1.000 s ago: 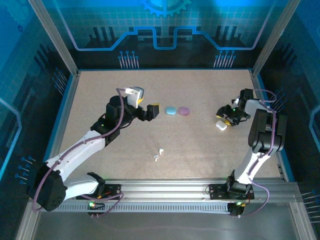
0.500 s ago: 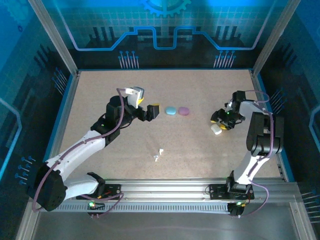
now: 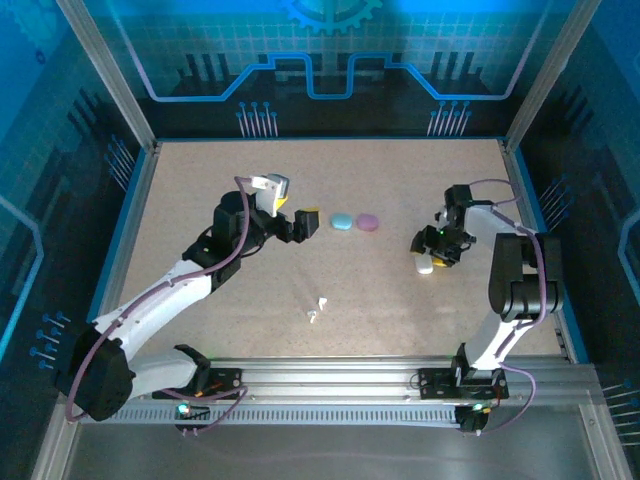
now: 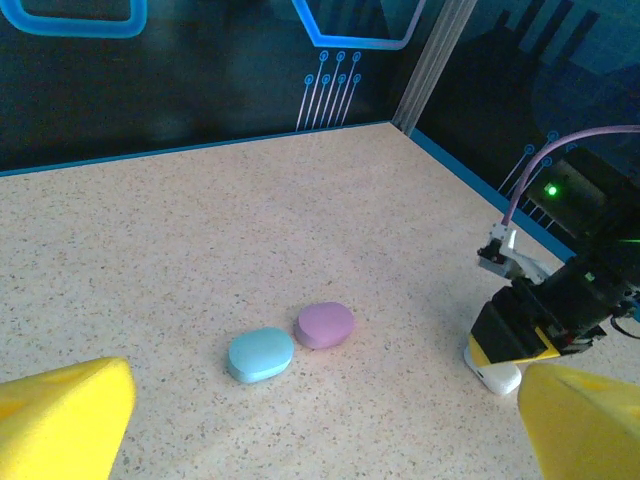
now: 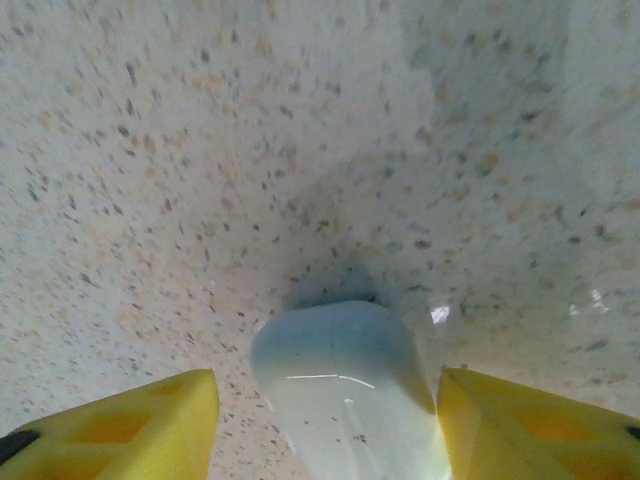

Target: Insert wireless bluetooth earbuds into charging case

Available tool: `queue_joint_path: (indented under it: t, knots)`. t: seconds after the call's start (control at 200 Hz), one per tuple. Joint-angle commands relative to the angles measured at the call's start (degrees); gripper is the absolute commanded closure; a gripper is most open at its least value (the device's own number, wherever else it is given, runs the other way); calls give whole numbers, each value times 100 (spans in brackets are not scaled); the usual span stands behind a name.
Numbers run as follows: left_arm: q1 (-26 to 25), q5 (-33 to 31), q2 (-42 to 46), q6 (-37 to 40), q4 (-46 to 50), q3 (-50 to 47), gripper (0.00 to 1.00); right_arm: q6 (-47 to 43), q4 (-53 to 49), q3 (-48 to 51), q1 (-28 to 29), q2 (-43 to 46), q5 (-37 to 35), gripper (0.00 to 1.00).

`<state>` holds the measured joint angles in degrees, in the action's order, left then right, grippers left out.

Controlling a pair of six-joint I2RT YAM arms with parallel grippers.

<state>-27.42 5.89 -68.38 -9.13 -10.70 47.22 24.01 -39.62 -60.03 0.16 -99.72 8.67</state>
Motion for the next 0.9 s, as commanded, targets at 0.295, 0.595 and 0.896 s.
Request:
queue_joint_path:
  t: [0.295,0.595,0.896]
  knots:
    - [39,92,1,-32,58,200,1,129,-416,-268,701,-142,-1261,40]
    - [41,-15,-10,-57,61,208,1,249,-426,-255,912,-275,-1460,46]
    - [44,-223,-79,-264,-77,193,1,333,-469,-325,957,-399,-1462,49]
